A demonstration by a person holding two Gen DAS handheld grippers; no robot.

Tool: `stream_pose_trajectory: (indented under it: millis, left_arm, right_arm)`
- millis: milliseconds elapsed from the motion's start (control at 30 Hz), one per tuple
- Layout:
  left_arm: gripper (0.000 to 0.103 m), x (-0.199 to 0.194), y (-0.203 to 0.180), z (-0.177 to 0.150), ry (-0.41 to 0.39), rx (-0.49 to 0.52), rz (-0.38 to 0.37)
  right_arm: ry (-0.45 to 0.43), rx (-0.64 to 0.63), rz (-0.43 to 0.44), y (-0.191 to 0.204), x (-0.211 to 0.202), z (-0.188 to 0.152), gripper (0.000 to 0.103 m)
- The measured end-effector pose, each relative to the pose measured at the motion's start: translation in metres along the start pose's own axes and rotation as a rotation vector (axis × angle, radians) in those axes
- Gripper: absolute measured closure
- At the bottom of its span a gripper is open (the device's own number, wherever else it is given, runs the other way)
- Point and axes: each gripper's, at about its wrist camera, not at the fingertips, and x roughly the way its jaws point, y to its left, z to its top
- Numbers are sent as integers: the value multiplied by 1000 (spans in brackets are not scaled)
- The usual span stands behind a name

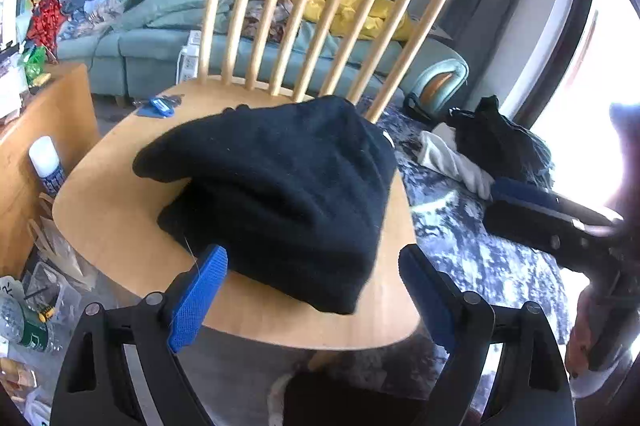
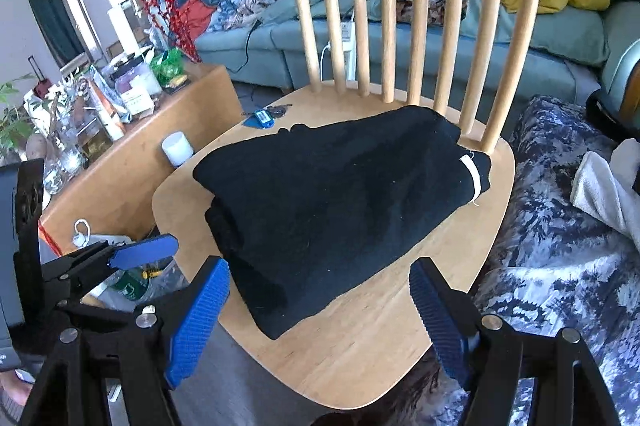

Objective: Fold clothes

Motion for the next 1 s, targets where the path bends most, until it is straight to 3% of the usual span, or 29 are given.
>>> stream_pose_trajectory:
  millis: [200, 367, 700, 1000]
  left_arm:
    - [13, 8, 1, -3, -7, 1, 16]
    - [13, 15, 0, -2, 5, -24, -14]
    - [10, 18, 6, 2, -46, -67, -26]
    - [4, 12, 2, 7, -88, -44, -13]
  right_arm:
    - [6, 34, -5, -8, 6, -15, 26]
    - [11, 60, -31, -16, 6, -23, 26]
    - [10, 72, -48, -23, 10, -26, 26]
    - [20, 102, -33, -28, 13, -30, 26]
